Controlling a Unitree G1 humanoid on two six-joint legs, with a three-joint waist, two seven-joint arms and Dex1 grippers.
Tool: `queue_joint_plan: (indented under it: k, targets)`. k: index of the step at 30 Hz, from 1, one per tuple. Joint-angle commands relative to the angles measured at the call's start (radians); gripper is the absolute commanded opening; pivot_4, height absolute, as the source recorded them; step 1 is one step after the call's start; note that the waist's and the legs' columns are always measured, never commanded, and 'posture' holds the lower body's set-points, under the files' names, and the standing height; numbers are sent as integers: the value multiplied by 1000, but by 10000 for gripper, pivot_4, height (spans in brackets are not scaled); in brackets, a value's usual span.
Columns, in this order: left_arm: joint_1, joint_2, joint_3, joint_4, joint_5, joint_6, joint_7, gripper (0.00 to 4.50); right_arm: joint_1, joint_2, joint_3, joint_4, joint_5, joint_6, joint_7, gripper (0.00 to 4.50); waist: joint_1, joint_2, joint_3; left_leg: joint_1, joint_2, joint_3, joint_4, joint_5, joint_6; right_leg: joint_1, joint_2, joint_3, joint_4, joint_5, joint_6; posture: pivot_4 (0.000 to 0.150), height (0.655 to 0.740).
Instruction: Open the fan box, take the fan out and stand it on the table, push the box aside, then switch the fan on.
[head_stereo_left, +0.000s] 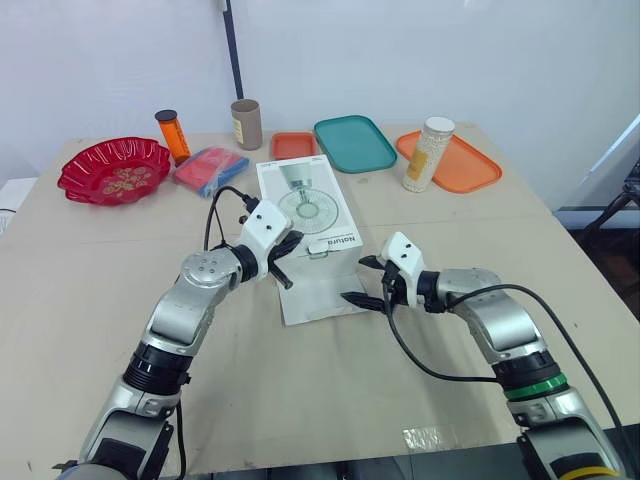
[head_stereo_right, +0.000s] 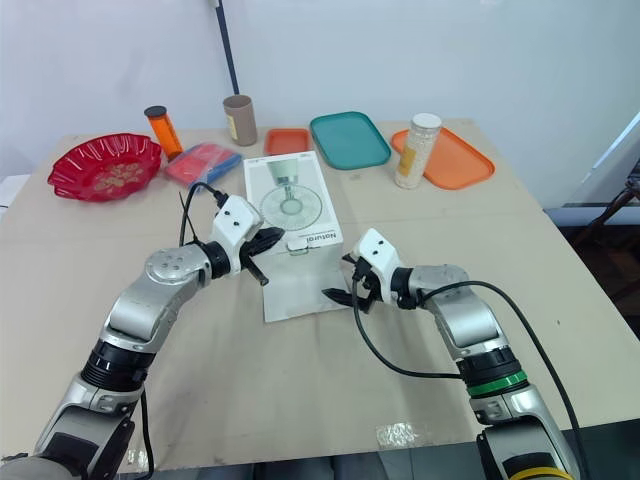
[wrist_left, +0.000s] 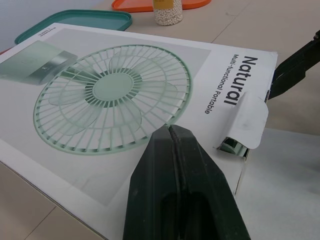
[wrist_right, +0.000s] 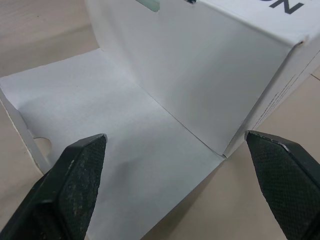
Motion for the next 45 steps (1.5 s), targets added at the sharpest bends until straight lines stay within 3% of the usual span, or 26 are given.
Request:
queue_joint_plan:
  k: [1,19,31,45]
  targets:
    - [17,11,3,-1,5,17,4,497,-3,-1,-22,-65,23,8,7,45000,0,0,0,0,0,0,0,0,0,0,0,0,0,0,0,1500,7400]
    - [8,-27,-5,6,6,12,32,497,28,-45,-46,-211,90,102,35,45000,1,0,0,0,0,0,0,0,0,0,0,0,0,0,0,1500,7400]
    - [-22,46,77,-93,-38,52,22,497,55,-106,-97,-337,198,181,67,45000,1,0,0,-1,0,0,0,0,0,0,0,0,0,0,0,1500,7400]
    - [153,171,185,-287,-92,125,20,497,-22,-72,-164,-380,353,271,28,45000,1,-1,1,-3,0,-1,0,0,0,-2,0,-1,0,0,0,1500,7400]
